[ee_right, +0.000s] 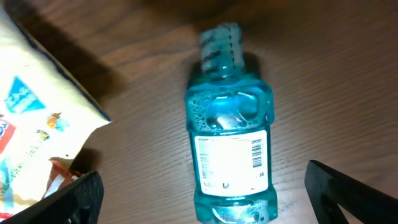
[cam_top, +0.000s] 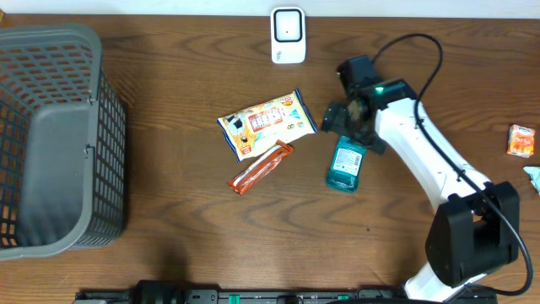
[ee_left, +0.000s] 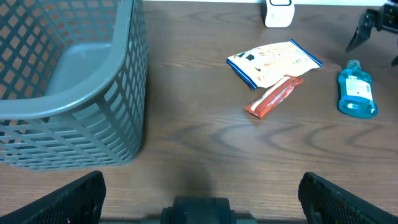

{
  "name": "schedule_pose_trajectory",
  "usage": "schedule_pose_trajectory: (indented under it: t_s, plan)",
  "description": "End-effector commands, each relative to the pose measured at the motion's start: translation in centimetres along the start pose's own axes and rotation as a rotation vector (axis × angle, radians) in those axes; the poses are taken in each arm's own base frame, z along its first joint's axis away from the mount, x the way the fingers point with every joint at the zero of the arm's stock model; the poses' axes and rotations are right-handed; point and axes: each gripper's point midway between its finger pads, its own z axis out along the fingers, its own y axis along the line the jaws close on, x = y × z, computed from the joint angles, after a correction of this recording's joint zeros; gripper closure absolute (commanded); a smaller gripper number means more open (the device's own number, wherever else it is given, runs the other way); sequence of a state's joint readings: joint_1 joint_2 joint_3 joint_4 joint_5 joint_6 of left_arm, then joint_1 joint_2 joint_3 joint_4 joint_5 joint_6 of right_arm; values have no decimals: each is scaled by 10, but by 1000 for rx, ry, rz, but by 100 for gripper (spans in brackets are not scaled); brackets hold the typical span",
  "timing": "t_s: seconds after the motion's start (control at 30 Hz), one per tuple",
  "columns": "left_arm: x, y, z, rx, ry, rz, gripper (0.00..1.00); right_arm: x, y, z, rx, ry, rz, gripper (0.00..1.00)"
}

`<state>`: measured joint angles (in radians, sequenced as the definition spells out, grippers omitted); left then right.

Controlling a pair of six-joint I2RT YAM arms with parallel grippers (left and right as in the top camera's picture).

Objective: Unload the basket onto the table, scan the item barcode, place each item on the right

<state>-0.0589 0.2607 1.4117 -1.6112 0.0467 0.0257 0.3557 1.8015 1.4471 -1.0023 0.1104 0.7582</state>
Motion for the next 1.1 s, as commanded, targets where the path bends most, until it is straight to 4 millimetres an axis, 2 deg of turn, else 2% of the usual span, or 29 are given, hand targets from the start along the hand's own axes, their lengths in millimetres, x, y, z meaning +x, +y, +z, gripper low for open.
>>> schedule_pose_trajectory:
  t_s: [0.0,0.17,0.27,0.43,0.77,0.87,0.97,1.07]
  plan:
    - [18,0,0,-3,82,-3,1,-21,-4,-12,80,-131,4,1]
    - [18,0,0,-3,82,-3,1,-22,-2,-3,116,-147,-38,1]
    - [18,0,0,-3,82,-3,1,-29,-2,3,140,-179,-68,1]
    - [18,0,0,-3,82,-3,1,-40,11,22,89,-176,-94,21]
    - [18,0,0,-3,81,-3,1,-40,-16,76,184,-82,-107,23]
    - [18,0,0,-3,82,-3,1,-43,-24,84,192,-61,-109,29]
    - [18,0,0,-3,82,-3,1,-41,-21,91,130,-8,-124,42]
    - [18,0,0,-3,82,-3,1,-33,-8,99,34,55,-173,44]
